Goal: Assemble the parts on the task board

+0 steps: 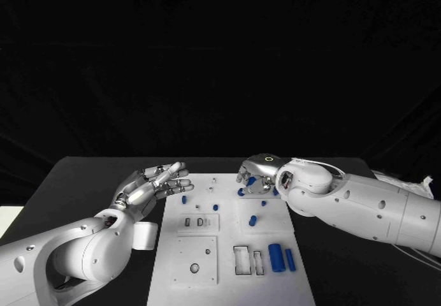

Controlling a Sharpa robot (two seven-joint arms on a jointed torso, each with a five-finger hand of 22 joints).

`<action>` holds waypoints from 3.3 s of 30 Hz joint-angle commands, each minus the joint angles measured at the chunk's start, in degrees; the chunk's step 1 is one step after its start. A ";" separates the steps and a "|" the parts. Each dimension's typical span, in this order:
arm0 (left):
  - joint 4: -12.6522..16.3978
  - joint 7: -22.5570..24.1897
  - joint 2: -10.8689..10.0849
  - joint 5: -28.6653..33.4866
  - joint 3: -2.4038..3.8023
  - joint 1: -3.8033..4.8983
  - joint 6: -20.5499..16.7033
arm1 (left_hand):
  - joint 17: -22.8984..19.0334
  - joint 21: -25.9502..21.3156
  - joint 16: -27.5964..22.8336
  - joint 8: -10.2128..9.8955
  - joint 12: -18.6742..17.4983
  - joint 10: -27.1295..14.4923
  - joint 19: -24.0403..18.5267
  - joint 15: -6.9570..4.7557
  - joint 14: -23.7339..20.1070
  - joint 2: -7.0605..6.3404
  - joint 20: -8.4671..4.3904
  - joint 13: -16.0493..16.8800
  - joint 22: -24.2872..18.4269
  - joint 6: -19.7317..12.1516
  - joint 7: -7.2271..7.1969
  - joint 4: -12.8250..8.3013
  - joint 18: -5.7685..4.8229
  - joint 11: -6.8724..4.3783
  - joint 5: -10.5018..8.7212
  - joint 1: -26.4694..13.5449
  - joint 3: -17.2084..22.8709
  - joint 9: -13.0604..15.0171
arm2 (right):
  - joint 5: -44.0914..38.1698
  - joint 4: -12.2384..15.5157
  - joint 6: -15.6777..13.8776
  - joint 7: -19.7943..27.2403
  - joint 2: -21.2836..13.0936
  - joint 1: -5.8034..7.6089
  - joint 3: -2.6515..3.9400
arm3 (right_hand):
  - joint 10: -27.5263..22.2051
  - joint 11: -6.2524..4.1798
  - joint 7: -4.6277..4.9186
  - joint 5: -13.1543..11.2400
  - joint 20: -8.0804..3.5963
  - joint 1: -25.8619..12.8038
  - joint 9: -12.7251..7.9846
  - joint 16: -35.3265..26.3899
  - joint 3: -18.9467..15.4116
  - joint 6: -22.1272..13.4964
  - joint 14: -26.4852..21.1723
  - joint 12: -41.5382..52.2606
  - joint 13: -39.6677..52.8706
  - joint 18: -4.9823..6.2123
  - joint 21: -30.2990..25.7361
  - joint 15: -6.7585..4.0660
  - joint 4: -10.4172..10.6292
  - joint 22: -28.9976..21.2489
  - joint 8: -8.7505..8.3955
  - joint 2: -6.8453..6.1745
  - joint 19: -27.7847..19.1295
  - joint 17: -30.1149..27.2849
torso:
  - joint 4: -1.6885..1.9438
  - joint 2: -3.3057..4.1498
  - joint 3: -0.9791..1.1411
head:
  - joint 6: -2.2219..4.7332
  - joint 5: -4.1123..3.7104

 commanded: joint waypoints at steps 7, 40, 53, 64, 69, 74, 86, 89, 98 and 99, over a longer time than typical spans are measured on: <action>0.45 0.13 -0.20 0.14 0.05 0.10 1.15 | 0.10 -0.24 -0.45 -0.38 -0.13 -0.21 0.11 0.25 -0.15 0.40 0.24 -0.03 -0.10 0.02 0.51 -0.50 0.59 0.23 -0.15 -0.03 -0.07 -0.06 | -3.01 -0.59 3.45 -1.14 0.57 0.00 0.02 | -0.67 -0.05 0.09 -0.97 0.37 0.28 0.00 1.14 1.32 0.03 1.59 -0.04 -0.05 -0.76 1.09 0.43 0.28 0.95 -0.31 -0.16 -0.42 0.92 | 0.48 0.56 -0.15 | 0.03 -0.18; 0.21 -0.33 -0.23 0.14 0.06 0.12 1.16 | 0.16 -0.33 -0.59 -0.51 -0.17 -0.33 0.07 0.29 -0.22 0.39 0.28 -0.03 -0.17 -0.08 0.57 -0.66 0.58 0.29 -0.16 0.04 -0.10 -0.06 | -3.12 -2.97 6.14 -0.51 2.03 -0.06 0.00 | 0.38 -0.28 -0.08 -2.90 0.41 0.15 0.21 3.05 5.07 1.19 1.45 0.12 0.01 -0.86 3.41 0.27 2.39 3.18 -0.10 0.27 -0.98 2.52 | 0.89 0.89 -0.41 | -0.75 -0.16; -0.08 -0.66 -0.03 0.13 0.06 0.12 0.97 | 0.23 -0.44 -0.75 -0.66 -0.21 -0.53 0.02 0.35 -0.28 0.48 0.33 -0.04 -0.24 -0.23 0.66 -0.85 0.58 0.36 -0.15 0.16 -0.07 -0.07 | -2.52 -3.45 8.05 0.10 2.19 -0.06 -0.01 | 2.05 -0.77 -0.57 -4.08 0.08 0.68 0.55 4.24 8.31 3.08 1.47 0.14 0.04 -1.07 5.04 -0.12 4.34 5.03 0.16 0.76 -0.99 3.56 | 0.99 1.04 -0.48 | -0.96 -0.25; -0.21 -0.92 0.06 0.13 0.06 0.12 0.86 | 0.30 -0.51 -0.86 -0.74 -0.23 -0.68 0.02 0.38 -0.29 0.69 0.35 -0.05 -0.30 -0.33 0.72 -0.98 0.59 0.41 -0.13 0.26 0.02 -0.07 | -0.83 -4.40 2.61 0.72 2.39 -0.06 -0.01 | 3.24 -1.00 -0.67 -3.33 -0.08 1.09 0.91 5.35 10.81 4.20 1.66 0.17 0.10 -1.50 7.01 -0.32 5.61 7.80 0.22 0.37 -0.25 4.65 | 1.13 1.04 -0.56 | -1.04 -0.28; -0.35 -1.05 0.10 0.13 0.06 0.12 1.13 | 0.36 -0.55 -0.93 -0.77 -0.22 -0.77 0.02 0.39 -0.29 0.85 0.37 -0.04 -0.33 -0.37 0.73 -1.09 0.59 0.43 -0.12 0.36 0.12 -0.06 | 0.32 -3.90 -2.34 2.40 2.30 -0.04 0.01 | 4.13 -1.24 -0.74 -3.30 -0.22 1.67 1.22 5.72 11.62 4.92 1.67 0.32 0.20 -1.65 7.71 -0.52 5.60 8.84 0.45 0.04 0.02 5.05 | 1.16 1.04 -0.55 | -0.89 -0.08; -0.41 -1.13 0.13 0.13 0.06 0.12 0.69 | 0.44 -0.67 -1.13 -0.83 -0.21 -0.94 -0.02 0.43 -0.37 1.00 0.40 -0.04 -0.41 -0.48 0.77 -1.43 0.59 0.47 -0.12 0.66 0.28 -0.06 | 0.13 -3.72 -6.20 1.69 2.64 0.09 0.03 | 4.20 -1.22 -0.67 -3.44 -0.26 1.72 1.28 5.79 11.78 4.96 1.66 0.25 0.19 -1.68 7.87 -0.55 5.65 9.05 0.42 -0.17 0.07 5.09 | 1.24 1.12 -0.64 | -0.68 0.04; -0.17 -1.16 0.30 0.13 0.06 0.12 0.36 | 0.51 -0.87 -1.50 -0.87 -0.20 -1.14 -0.15 0.53 -0.64 1.06 0.47 -0.04 -0.55 -0.60 0.84 -1.89 0.57 0.54 -0.14 0.95 0.40 -0.05 | -1.42 -6.26 -8.64 0.00 6.00 1.50 0.03 | 4.23 -1.15 -0.56 -4.15 -0.26 1.84 1.40 5.96 12.33 4.91 1.63 0.06 0.15 -1.72 8.08 -0.49 5.85 9.26 0.23 -0.65 0.05 5.20 | 1.71 1.38 -0.83 | -0.63 0.06; -0.07 -1.20 0.27 0.13 0.06 0.13 0.24 | 0.51 -0.87 -1.50 -0.87 -0.20 -1.14 -0.15 0.53 -0.64 1.06 0.47 -0.04 -0.55 -0.60 0.84 -1.89 0.57 0.54 -0.14 0.95 0.40 -0.05 | -1.69 -7.00 -8.54 -0.01 6.97 1.62 0.03 | 4.23 -1.15 -0.56 -4.26 -0.25 1.84 1.42 6.00 12.38 4.91 1.63 0.05 0.15 -1.73 8.11 -0.48 5.89 9.29 0.22 -0.72 0.04 5.24 | 1.71 1.49 -0.89 | -0.59 0.01; 0.00 -1.25 0.39 0.13 0.06 0.16 0.17 | 0.51 -0.90 -1.55 -0.86 -0.20 -1.17 -0.17 0.54 -0.69 1.07 0.48 -0.04 -0.57 -0.60 0.85 -1.93 0.56 0.55 -0.14 0.97 0.41 -0.05 | -1.67 -9.62 -6.75 0.95 9.52 1.71 -0.16 | 4.13 -1.08 -0.50 -4.75 -0.21 1.75 1.49 6.10 12.65 4.81 1.61 -0.04 0.12 -1.74 8.23 -0.41 6.14 9.40 0.07 -1.07 0.00 5.27 | 2.04 1.92 -1.14 | -0.47 -0.30; 0.00 -1.27 0.40 0.13 0.06 0.16 0.14 | 0.51 -0.90 -1.55 -0.86 -0.20 -1.17 -0.17 0.54 -0.69 1.07 0.48 -0.04 -0.57 -0.60 0.85 -1.93 0.56 0.55 -0.14 0.97 0.41 -0.05 | -1.64 -9.85 -6.50 1.05 9.70 1.70 -0.20 | 4.07 -1.06 -0.48 -4.79 -0.21 1.75 1.49 6.11 12.71 4.75 1.61 -0.06 0.11 -1.75 8.28 -0.39 6.18 9.47 0.02 -1.13 0.01 5.25 | 2.09 1.96 -1.17 | -0.49 -0.34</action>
